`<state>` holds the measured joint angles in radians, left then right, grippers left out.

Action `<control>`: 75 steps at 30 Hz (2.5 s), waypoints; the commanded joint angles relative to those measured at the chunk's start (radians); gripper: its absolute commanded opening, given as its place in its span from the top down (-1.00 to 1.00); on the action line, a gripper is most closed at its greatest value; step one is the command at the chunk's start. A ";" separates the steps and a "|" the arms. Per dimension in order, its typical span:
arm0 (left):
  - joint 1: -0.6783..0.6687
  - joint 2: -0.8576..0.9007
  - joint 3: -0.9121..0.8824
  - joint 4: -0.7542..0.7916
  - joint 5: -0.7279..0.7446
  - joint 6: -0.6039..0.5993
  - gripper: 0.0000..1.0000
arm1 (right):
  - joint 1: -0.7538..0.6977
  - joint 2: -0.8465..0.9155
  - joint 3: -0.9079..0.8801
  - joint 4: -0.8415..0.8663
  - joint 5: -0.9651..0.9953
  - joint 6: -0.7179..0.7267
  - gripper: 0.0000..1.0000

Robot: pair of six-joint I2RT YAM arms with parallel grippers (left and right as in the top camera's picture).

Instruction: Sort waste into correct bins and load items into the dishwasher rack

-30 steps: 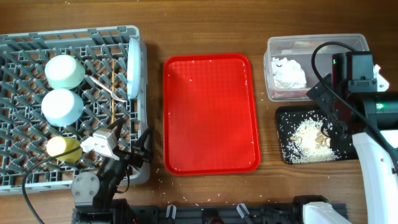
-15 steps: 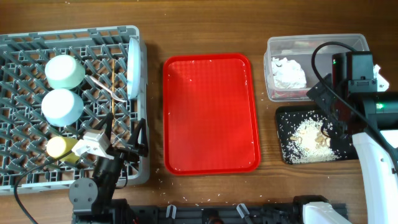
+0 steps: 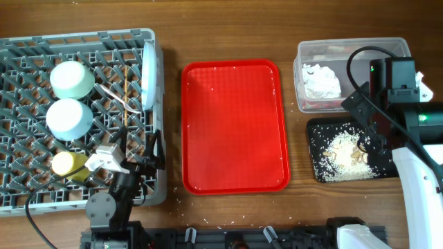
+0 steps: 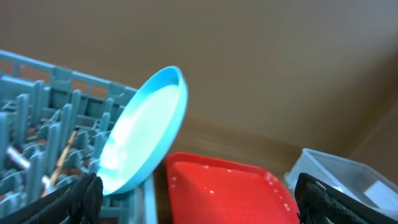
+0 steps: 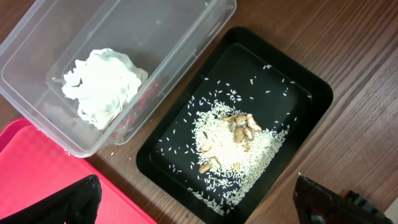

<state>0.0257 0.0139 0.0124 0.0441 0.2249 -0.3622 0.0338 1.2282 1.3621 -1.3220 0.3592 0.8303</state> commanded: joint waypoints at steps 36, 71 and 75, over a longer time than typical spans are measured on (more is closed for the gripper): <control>0.062 -0.011 -0.006 -0.117 -0.159 0.288 -1.00 | -0.002 -0.008 0.005 0.002 -0.001 0.008 -0.99; 0.062 -0.010 -0.006 -0.118 -0.170 0.288 -1.00 | -0.002 0.012 0.005 0.002 -0.002 0.008 -0.99; 0.062 -0.010 -0.006 -0.118 -0.171 0.288 -1.00 | -0.002 -0.008 0.005 0.002 -0.002 0.008 -0.99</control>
<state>0.0818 0.0135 0.0116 -0.0685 0.0719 -0.0902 0.0338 1.2308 1.3621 -1.3220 0.3592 0.8299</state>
